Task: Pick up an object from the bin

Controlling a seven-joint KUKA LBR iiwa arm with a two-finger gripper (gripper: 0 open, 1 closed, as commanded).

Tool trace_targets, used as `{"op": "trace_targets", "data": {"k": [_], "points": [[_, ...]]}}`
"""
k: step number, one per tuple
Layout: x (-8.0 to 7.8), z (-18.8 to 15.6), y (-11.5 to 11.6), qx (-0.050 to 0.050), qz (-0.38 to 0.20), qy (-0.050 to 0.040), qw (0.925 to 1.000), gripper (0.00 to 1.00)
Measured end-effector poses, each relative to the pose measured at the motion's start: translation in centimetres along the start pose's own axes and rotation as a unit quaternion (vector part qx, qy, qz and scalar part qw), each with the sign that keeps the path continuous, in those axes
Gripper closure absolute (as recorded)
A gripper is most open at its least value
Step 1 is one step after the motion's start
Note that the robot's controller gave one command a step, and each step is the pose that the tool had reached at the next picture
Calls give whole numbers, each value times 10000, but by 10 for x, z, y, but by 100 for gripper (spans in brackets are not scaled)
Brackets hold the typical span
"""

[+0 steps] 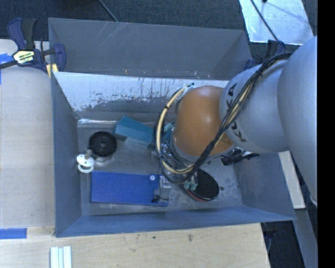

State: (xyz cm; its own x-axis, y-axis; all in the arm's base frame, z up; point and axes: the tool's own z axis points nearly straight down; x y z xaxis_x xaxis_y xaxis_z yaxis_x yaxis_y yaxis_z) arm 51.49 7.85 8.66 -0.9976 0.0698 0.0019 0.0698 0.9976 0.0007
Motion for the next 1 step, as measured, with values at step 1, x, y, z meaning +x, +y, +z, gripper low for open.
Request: {"op": "trace_targets", "data": {"k": [1], "points": [[-4,13,-3,-8,148,-18,9999,100]]}}
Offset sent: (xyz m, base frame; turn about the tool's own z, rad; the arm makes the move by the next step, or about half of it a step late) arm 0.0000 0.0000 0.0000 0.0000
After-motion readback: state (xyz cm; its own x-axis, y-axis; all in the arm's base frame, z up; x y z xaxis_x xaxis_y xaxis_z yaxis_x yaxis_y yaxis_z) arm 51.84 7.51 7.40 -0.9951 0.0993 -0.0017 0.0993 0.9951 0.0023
